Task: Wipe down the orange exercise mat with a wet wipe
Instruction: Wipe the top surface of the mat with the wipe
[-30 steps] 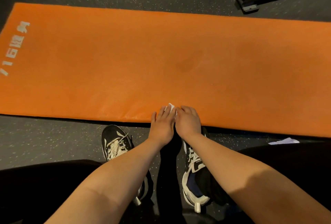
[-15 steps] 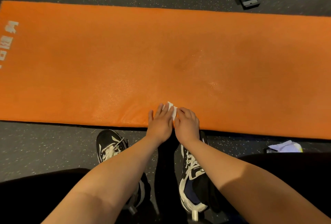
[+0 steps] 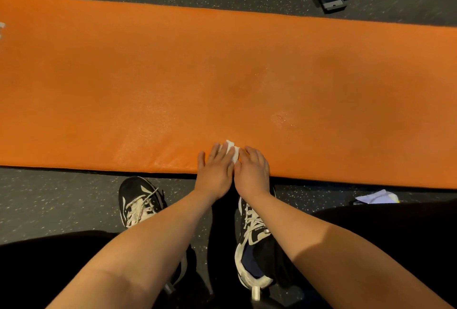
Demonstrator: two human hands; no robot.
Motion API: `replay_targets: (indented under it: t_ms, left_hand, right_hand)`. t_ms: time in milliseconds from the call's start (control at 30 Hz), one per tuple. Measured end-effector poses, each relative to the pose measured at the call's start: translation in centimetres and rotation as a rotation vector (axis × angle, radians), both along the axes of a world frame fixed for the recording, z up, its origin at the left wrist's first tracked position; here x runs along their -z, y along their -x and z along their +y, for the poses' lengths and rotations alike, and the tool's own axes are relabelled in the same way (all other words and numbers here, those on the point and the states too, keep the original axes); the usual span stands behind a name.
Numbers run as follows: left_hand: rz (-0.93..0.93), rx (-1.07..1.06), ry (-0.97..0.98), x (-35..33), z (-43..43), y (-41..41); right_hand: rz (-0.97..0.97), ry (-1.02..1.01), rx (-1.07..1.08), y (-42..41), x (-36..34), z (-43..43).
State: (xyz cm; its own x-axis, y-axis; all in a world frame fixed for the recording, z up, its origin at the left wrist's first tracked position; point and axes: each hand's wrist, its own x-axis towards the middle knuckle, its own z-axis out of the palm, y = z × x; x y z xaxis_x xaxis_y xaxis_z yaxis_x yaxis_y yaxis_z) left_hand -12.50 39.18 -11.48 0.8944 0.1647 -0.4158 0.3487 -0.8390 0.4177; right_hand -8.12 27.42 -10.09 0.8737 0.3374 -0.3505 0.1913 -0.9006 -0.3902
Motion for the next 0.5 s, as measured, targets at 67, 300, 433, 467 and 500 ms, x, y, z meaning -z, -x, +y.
replay_targets:
  t_ms: [67, 300, 433, 467, 500]
  left_hand:
    - [0.031, -0.042, -0.06, -0.2, 0.9, 0.0]
    - [0.03, -0.079, 0.02, -1.5, -1.6, 1.3]
    - [-0.03, 0.026, 0.022, -1.4, -2.0, 2.6]
    - [-0.029, 0.022, -0.012, -1.3, -1.4, 2.5]
    - [-0.018, -0.011, -0.044, -1.2, -0.6, 2.4]
  right_hand:
    - [0.013, 0.045, -0.037, 0.2, -0.2, -0.1]
    - [0.013, 0.079, 0.026, 0.6, -1.0, -0.7]
    - [0.015, 0.055, 0.046, 1.0, -1.2, -1.2]
    - [0.02, 0.059, 0.027, 1.1, -1.3, -1.2]
    - [0.023, 0.066, 0.006, 1.1, -1.4, -1.2]
